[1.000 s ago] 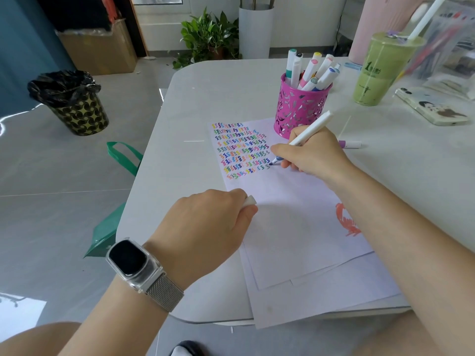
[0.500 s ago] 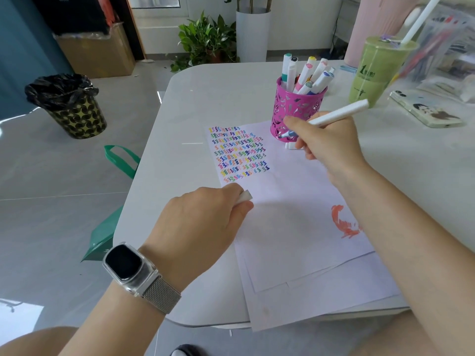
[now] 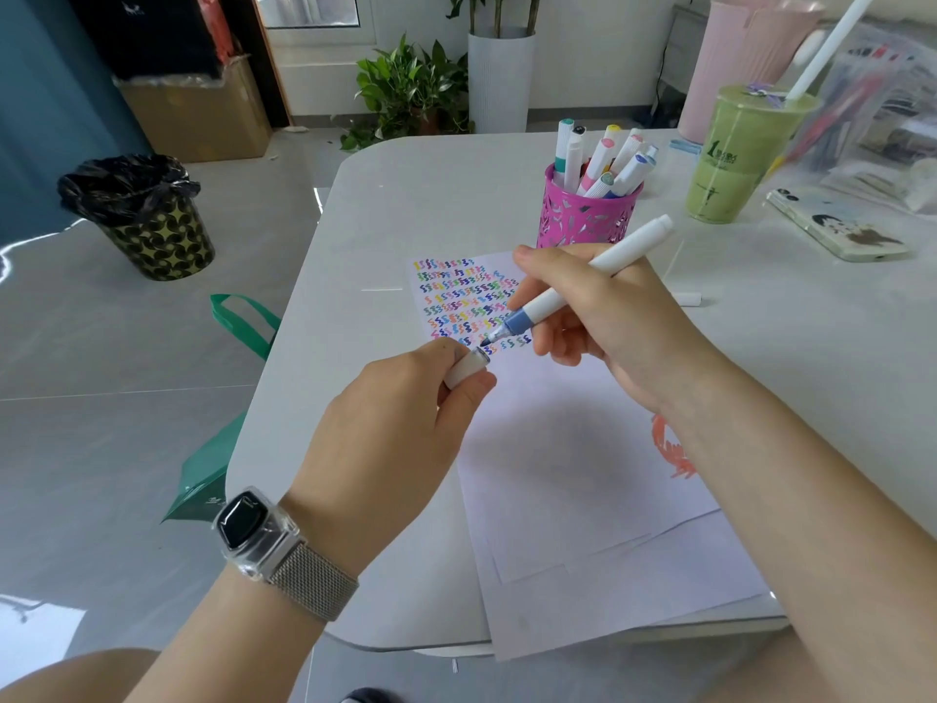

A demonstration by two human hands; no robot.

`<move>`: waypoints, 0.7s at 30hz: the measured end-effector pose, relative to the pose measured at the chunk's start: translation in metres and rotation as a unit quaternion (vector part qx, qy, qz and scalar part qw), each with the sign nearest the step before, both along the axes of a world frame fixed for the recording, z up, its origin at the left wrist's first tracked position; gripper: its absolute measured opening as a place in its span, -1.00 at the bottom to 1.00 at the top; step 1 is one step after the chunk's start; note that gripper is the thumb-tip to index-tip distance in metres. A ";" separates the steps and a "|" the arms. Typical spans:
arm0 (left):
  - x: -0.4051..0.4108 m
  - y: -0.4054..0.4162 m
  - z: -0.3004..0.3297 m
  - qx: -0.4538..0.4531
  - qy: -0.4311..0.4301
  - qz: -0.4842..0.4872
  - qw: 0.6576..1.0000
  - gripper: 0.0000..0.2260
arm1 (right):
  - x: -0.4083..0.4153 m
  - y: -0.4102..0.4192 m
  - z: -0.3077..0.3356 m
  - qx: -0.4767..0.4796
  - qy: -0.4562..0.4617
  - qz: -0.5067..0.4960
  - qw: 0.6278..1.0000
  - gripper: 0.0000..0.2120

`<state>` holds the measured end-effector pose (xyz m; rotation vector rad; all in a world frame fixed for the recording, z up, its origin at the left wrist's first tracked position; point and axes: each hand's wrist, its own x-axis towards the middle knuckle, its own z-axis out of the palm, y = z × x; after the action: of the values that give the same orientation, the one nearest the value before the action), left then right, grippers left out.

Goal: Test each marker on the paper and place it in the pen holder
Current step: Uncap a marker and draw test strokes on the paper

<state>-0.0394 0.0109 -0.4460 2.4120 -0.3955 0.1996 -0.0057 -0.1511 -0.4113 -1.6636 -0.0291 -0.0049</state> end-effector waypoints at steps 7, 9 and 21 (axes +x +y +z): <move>0.000 -0.003 0.003 -0.014 0.014 -0.004 1.000 -0.82 | -0.001 0.001 -0.004 -0.013 0.020 0.028 0.999 -0.68; 0.000 -0.004 0.004 -0.035 0.019 0.001 0.999 -0.87 | -0.002 0.005 -0.005 -0.005 0.025 0.019 0.999 -0.67; 0.004 0.005 0.008 0.017 -0.190 -0.010 0.982 -0.69 | -0.012 0.029 -0.014 0.212 0.206 -0.075 0.952 -0.70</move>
<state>-0.0356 0.0154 -0.4379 2.3997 -0.5984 0.6534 -0.0179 -0.1224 -0.4251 -1.2062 0.3910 0.2090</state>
